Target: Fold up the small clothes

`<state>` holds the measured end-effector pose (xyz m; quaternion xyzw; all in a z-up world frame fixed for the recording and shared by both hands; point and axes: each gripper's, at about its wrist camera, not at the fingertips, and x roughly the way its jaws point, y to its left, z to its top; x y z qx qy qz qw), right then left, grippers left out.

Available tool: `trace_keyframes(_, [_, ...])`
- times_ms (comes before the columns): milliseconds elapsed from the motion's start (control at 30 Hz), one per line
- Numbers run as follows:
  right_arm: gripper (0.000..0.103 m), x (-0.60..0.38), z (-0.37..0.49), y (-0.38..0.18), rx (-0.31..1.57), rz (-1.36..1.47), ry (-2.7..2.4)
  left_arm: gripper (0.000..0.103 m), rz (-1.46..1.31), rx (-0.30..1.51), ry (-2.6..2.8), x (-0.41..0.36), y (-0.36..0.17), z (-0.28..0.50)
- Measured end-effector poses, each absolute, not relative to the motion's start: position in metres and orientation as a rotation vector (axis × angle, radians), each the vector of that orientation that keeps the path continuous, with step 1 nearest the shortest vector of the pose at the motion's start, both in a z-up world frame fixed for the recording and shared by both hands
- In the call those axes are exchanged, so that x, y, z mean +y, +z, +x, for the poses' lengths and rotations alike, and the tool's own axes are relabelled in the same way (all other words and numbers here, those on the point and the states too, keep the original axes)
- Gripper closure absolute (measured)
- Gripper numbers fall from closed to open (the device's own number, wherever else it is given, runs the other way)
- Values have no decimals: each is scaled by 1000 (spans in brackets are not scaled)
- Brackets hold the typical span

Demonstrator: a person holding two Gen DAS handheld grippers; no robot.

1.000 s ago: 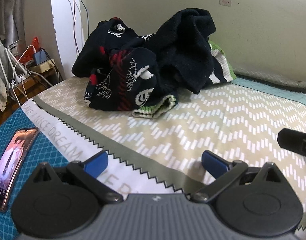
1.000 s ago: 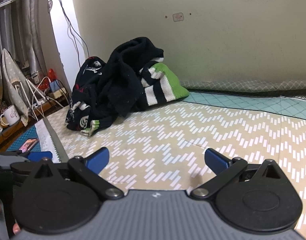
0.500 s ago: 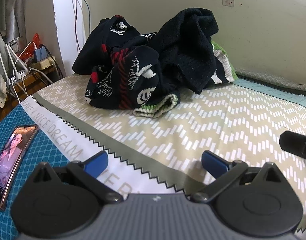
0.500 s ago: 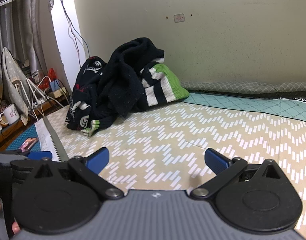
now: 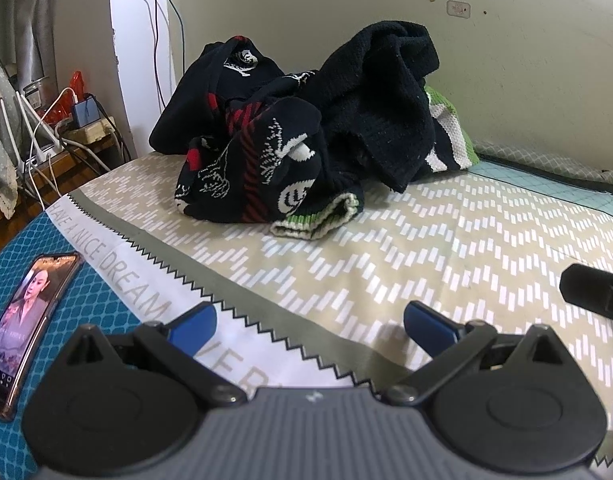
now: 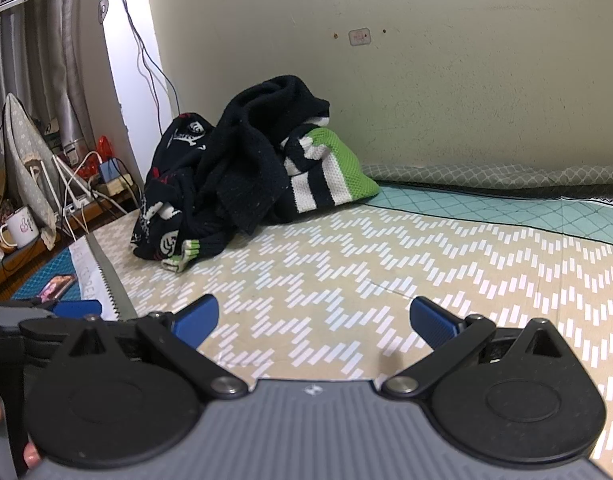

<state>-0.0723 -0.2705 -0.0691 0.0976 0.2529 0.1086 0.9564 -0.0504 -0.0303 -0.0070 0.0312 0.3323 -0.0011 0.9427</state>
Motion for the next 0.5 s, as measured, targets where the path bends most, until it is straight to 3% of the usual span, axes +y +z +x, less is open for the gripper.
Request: trace_keyframes(500, [6, -270, -72, -69, 513, 196, 221, 0, 64, 675, -7, -32, -7, -51])
